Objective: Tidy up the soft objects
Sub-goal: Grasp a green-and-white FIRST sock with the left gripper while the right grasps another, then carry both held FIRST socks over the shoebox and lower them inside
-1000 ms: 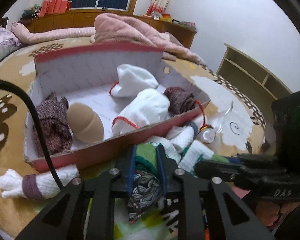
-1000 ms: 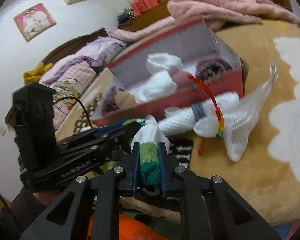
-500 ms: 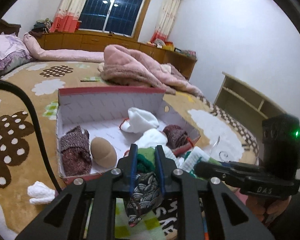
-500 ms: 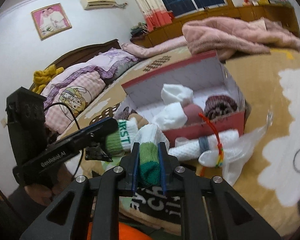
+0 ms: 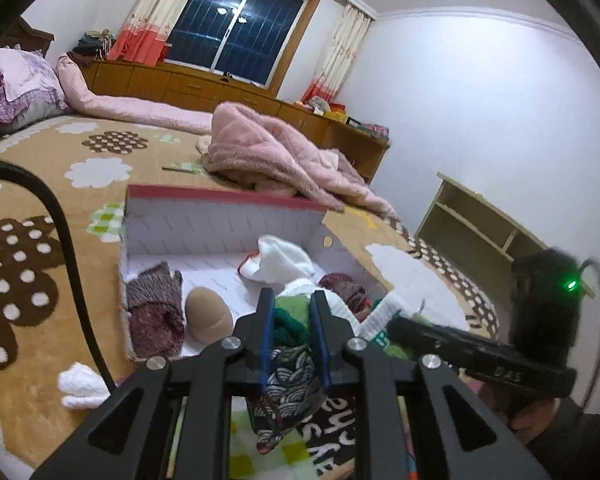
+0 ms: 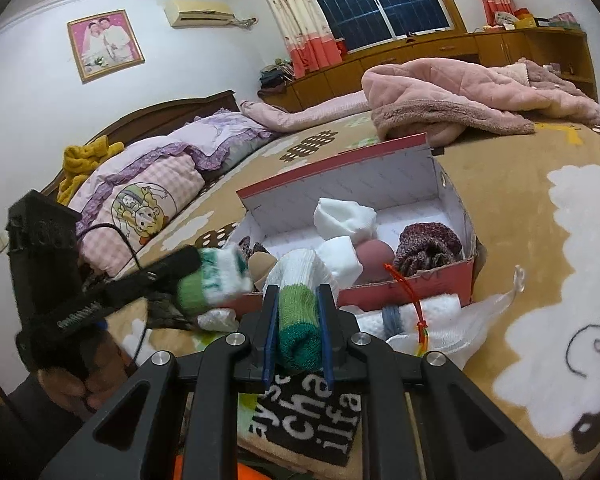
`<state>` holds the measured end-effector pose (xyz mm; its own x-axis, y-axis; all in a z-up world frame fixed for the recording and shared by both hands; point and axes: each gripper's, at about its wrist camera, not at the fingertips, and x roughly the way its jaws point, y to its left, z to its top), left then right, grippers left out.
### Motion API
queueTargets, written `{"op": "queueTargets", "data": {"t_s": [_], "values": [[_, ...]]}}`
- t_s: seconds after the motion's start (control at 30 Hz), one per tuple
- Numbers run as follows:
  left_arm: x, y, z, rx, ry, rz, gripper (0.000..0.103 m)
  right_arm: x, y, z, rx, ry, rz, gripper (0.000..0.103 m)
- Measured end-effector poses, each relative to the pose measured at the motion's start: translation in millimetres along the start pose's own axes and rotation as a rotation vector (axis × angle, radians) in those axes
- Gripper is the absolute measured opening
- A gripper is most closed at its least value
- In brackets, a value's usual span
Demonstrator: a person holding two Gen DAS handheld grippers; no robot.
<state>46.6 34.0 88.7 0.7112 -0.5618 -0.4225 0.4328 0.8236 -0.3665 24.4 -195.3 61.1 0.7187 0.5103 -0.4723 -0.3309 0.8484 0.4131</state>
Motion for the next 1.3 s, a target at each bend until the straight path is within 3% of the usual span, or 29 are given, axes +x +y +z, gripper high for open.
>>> {"op": "queueTargets", "data": {"t_s": [0.17, 0.23, 0.27, 0.3, 0.43, 0.47, 0.53, 0.6, 0.73, 0.9, 1.1, 1.3], "values": [[36.0, -5.4, -16.5, 0.045, 0.084, 0.058, 0.025, 6.4, 2.1, -2.5, -0.011, 0.015, -0.011, 0.019], [49.7, -9.3, -24.6, 0.092, 0.125, 0.09, 0.032, 6.4, 2.7, -3.0, -0.015, 0.015, -0.016, 0.019], [53.2, -12.5, -27.6, 0.112, 0.139, 0.088, 0.041, 5.8, 2.8, -2.6, -0.016, 0.012, -0.016, 0.019], [55.9, -16.9, -30.5, 0.14, 0.152, 0.096, 0.048, 4.8, 2.8, -2.3, -0.015, 0.009, -0.015, 0.019], [66.7, -39.1, -47.0, 0.302, 0.187, 0.143, 0.053, 1.6, -0.7, -1.2, -0.002, -0.002, -0.022, 0.019], [69.2, -43.7, -51.7, 0.337, 0.186, 0.155, 0.052, 1.0, -1.7, -1.0, 0.003, -0.003, -0.021, 0.019], [72.8, -50.3, -57.2, 0.385, 0.17, 0.169, 0.026, 0.1, -3.1, -0.2, 0.009, -0.008, -0.022, 0.019], [75.5, -50.1, -55.5, 0.374, 0.164, 0.158, 0.016, -0.2, -3.2, 0.5, 0.008, -0.011, -0.023, 0.019], [69.5, -49.1, -43.0, 0.316, 0.156, 0.056, 0.014, -1.3, -4.0, 2.0, 0.008, -0.013, -0.02, 0.019], [49.3, -43.4, -27.8, 0.265, 0.064, 0.06, 0.015, -7.6, -3.6, 6.0, 0.007, -0.043, -0.003, 0.019], [20.7, -39.7, -8.1, 0.211, 0.005, 0.131, 0.015, -17.8, 5.3, 8.3, -0.027, -0.086, 0.017, 0.02], [18.5, -35.2, -4.9, 0.242, 0.004, 0.208, 0.015, -15.3, 6.8, 10.5, -0.033, -0.091, -0.01, 0.02]]}}
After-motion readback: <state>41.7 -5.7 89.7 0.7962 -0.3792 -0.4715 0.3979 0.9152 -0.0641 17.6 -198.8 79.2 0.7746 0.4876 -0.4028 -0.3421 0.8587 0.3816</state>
